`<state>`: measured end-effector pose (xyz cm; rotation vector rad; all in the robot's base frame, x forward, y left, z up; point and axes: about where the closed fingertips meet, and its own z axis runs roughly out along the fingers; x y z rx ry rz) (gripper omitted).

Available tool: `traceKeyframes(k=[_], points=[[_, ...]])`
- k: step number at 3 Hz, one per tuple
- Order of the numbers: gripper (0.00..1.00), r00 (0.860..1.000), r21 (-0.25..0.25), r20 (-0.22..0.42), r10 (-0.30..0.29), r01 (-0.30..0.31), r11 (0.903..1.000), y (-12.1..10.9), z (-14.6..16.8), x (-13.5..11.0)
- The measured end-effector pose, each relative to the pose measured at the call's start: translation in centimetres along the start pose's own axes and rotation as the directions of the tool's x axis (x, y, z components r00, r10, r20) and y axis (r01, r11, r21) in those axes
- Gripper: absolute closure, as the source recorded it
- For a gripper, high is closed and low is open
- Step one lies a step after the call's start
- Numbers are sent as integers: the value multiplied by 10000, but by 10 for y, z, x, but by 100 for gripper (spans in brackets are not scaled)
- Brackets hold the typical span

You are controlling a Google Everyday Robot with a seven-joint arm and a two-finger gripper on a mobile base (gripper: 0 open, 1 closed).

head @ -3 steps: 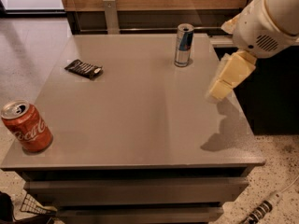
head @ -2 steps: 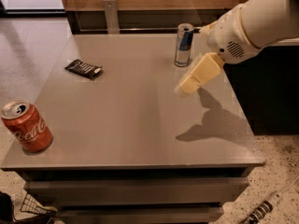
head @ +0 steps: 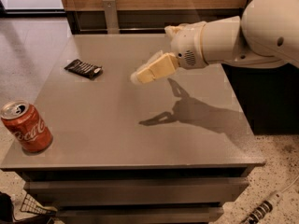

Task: Pick rxbar chocolate

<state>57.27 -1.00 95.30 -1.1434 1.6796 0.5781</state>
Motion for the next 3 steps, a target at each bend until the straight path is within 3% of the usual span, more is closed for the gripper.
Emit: traceKeyframes(k=[1, 2, 3], points=[[0, 9914, 943, 1298, -196, 73, 9955, -28, 22, -26], [0, 9850, 1722, 1697, -323, 27, 9851, -48, 24, -37], [0, 9850, 1729, 1694, -321, 24, 9849, -48, 24, -37]])
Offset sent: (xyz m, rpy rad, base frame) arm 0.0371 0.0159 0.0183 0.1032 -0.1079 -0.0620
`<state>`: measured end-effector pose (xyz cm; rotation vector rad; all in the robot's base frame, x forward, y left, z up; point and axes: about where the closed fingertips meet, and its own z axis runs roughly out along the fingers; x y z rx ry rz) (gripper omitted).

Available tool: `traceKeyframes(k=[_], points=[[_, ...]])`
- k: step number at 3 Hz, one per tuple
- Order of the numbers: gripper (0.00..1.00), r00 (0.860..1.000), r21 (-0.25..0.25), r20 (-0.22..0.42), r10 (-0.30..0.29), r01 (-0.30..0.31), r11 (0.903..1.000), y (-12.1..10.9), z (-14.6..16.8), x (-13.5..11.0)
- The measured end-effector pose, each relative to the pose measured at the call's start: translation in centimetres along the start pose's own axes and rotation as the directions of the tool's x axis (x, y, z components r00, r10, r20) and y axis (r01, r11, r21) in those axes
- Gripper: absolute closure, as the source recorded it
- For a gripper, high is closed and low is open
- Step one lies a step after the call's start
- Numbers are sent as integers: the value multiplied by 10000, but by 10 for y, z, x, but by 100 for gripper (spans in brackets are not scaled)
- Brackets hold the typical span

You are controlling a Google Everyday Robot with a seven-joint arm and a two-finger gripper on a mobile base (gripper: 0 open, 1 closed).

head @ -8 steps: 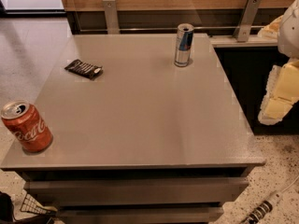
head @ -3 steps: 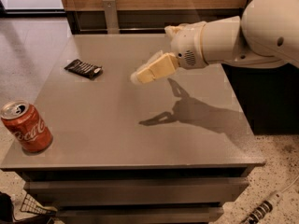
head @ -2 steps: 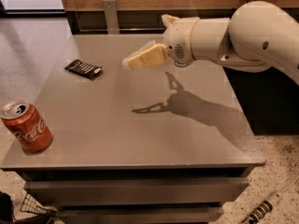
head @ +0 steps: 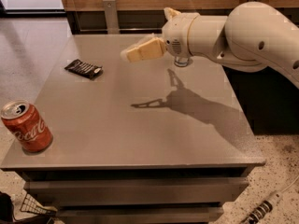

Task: Pick rxbar chocolate

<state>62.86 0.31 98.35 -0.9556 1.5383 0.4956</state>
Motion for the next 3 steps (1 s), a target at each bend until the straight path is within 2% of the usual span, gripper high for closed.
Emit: traceKeyframes(k=[1, 2, 3], points=[[0, 10000, -108, 59, -37, 37, 9999, 0, 11, 1], [0, 9999, -238, 74, -87, 88, 9997, -13, 76, 18], [0, 9998, -593, 198, -87, 99, 9982, -8, 138, 28]])
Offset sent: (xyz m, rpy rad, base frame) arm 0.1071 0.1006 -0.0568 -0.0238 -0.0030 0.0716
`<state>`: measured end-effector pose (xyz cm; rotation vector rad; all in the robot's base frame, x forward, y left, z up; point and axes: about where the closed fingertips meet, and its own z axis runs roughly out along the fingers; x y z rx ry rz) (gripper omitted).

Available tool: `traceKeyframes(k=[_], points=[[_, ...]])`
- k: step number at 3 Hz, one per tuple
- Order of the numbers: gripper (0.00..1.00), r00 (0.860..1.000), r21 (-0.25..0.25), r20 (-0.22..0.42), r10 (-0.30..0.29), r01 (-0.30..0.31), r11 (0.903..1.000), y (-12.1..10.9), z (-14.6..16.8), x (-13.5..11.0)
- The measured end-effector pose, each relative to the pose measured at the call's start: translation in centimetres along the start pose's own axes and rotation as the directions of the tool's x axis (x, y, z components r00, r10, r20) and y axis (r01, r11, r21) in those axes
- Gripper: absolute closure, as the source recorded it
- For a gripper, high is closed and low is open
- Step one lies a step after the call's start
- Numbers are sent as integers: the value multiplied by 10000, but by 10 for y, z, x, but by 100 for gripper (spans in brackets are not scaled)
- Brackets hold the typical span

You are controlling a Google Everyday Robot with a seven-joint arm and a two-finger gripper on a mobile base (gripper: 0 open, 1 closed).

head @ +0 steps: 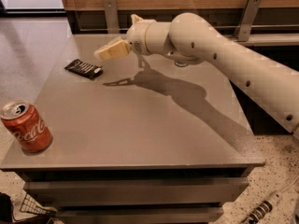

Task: Pick rxbar chocolate

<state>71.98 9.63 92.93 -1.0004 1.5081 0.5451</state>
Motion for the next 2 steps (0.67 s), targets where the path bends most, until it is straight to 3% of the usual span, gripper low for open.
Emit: traceKeyframes(k=[2], points=[[0, 9957, -1104, 476, 797, -741, 9911, 34, 90, 31]])
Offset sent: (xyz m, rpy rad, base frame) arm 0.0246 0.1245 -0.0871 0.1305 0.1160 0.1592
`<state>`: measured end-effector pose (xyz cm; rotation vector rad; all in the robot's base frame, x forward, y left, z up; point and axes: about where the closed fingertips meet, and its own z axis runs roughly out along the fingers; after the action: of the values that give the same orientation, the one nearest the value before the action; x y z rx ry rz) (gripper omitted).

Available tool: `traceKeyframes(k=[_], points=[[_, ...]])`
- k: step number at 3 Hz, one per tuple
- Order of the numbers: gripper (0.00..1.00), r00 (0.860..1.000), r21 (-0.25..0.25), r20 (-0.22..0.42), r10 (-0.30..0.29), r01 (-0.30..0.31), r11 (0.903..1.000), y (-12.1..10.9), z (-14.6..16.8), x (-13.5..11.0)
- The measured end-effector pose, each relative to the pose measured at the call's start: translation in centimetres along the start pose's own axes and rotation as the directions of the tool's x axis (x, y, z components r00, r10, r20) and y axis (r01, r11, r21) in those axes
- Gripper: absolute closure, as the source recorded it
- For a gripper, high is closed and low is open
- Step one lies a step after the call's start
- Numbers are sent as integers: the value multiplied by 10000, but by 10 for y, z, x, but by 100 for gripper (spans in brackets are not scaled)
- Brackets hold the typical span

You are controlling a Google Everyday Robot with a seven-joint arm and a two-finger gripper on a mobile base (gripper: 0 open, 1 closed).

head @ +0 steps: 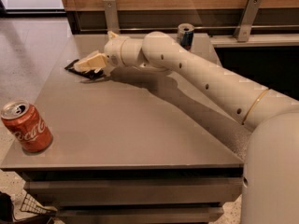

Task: Pick rxbar chocolate

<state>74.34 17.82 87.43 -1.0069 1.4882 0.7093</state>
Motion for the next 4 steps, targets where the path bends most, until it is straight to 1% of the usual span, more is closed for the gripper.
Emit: traceKeyframes(k=[1, 2, 3, 4], points=[[0, 9990, -396, 106, 438, -433, 9983, 21, 22, 17], [0, 9967, -616, -21, 812, -812, 9948, 44, 33, 32], [0, 9921, -642, -343, 1209, -1229, 9903, 63, 35, 50], [15, 9918, -643, -359, 1227, -1248, 9901, 64, 34, 45]])
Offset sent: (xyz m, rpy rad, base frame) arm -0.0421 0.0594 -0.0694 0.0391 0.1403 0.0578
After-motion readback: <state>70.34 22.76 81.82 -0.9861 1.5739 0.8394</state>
